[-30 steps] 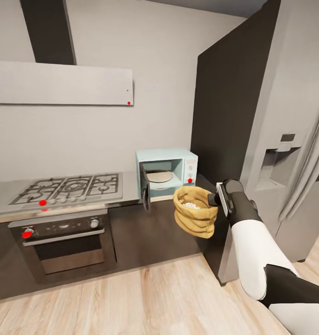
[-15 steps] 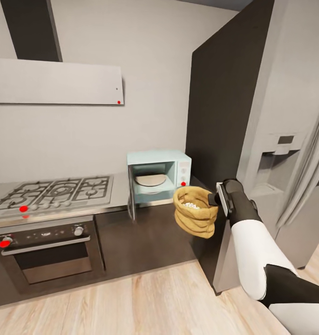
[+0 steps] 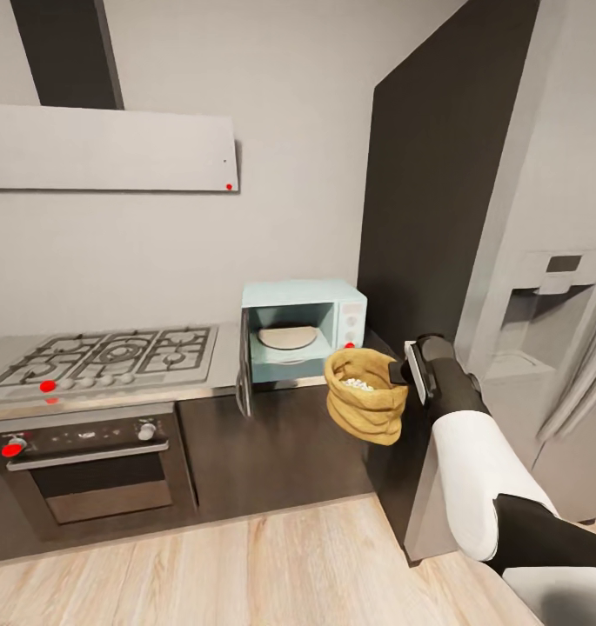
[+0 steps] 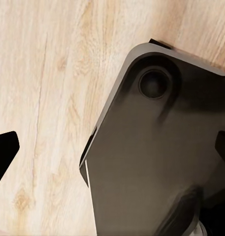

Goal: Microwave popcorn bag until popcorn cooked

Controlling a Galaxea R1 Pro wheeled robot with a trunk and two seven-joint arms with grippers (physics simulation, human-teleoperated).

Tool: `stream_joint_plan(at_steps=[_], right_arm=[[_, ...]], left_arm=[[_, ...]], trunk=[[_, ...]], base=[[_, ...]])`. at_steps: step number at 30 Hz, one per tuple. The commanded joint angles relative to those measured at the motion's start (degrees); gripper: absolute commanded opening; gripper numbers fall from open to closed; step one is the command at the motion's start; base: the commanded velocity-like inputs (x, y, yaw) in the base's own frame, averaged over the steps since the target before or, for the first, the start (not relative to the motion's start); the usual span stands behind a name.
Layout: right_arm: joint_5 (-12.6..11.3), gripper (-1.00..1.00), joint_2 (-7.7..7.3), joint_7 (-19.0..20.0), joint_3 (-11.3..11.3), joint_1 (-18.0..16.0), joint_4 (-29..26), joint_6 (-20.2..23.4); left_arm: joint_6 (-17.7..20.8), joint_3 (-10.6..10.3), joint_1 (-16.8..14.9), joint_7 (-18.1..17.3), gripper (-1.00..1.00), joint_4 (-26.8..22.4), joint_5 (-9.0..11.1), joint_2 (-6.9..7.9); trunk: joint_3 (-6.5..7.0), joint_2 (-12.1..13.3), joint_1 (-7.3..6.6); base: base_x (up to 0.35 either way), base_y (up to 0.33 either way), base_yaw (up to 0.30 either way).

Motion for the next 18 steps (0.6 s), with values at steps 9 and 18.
stream_joint_plan(at_steps=[9, 18], right_arm=[[0.0, -1.0, 0.6, 0.7, -0.1, -0.1, -0.1, 0.2], [-0.4, -1.0, 0.89, 0.7, -0.1, -0.1, -1.2, 0.2]], left_arm=[[-0.1, 0.3, 0.0, 0.1, 1.0, -0.1, 0.1, -0.02], [-0.1, 0.3, 0.0, 0.1, 1.0, -0.1, 0.1, -0.02]], trunk=[[-0.08, 0.0, 0.01], [-0.08, 0.0, 0.01]], base=[[0.0, 0.0, 0.003], [0.0, 0.0, 0.055]])
